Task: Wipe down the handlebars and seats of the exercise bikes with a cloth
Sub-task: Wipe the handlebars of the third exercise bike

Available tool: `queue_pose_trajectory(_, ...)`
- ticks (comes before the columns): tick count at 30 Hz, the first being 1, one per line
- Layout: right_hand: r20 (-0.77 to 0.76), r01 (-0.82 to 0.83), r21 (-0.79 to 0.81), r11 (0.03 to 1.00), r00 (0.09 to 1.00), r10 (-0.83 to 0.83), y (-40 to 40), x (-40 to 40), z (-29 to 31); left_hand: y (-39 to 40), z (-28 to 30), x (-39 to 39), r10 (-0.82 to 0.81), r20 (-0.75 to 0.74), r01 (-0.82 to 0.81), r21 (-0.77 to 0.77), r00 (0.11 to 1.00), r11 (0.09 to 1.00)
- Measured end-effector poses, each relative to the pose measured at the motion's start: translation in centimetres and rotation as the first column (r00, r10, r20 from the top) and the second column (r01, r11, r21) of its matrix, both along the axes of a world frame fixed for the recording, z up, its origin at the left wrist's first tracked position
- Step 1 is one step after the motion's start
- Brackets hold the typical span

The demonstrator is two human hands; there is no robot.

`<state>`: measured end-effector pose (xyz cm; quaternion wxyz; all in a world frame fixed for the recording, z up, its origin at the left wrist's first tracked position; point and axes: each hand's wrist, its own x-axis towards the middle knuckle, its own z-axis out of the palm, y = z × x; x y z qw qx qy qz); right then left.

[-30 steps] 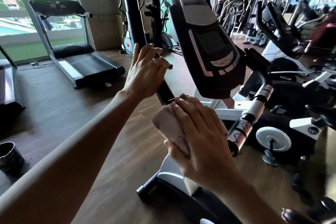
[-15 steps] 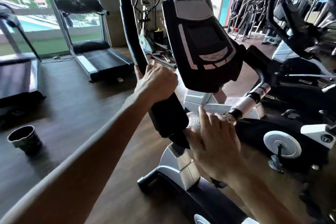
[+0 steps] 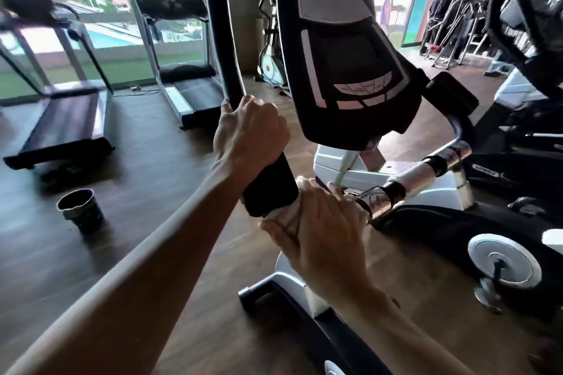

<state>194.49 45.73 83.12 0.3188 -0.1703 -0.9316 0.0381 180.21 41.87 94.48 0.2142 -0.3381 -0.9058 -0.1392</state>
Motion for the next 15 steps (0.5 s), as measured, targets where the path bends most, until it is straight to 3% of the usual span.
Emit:
queue_pose_trajectory(4,0.088,-0.168,0.173,0.97,0.984,0.155,2.7,2.1,-1.3,-0.4,0.1,0.3,0.02,0.027,-0.021,0.029,0.999,0.999)
queue_pose_trajectory(6,0.053,-0.205,0.252,0.946,0.979,0.198,3.7,3.2,-2.1,-0.5,0.2,0.5,0.025,0.036,-0.026,0.038,0.999,0.999)
queue_pose_trajectory(8,-0.037,-0.133,0.193,0.972,0.989,0.143,2.7,2.5,-2.3,-0.5,0.3,0.6,0.033,0.033,-0.033,0.024,0.999,0.999)
queue_pose_trajectory(12,-0.165,0.119,-0.059,0.991,0.978,-0.127,-2.3,-1.0,-1.0,-0.3,0.5,0.8,0.049,0.047,-0.05,0.004,0.998,0.999)
queue_pose_trajectory(15,-0.17,0.092,-0.067,0.994,0.98,-0.102,-1.9,-1.1,-1.2,-0.3,0.4,0.9,0.057,0.05,-0.057,0.007,0.997,0.998)
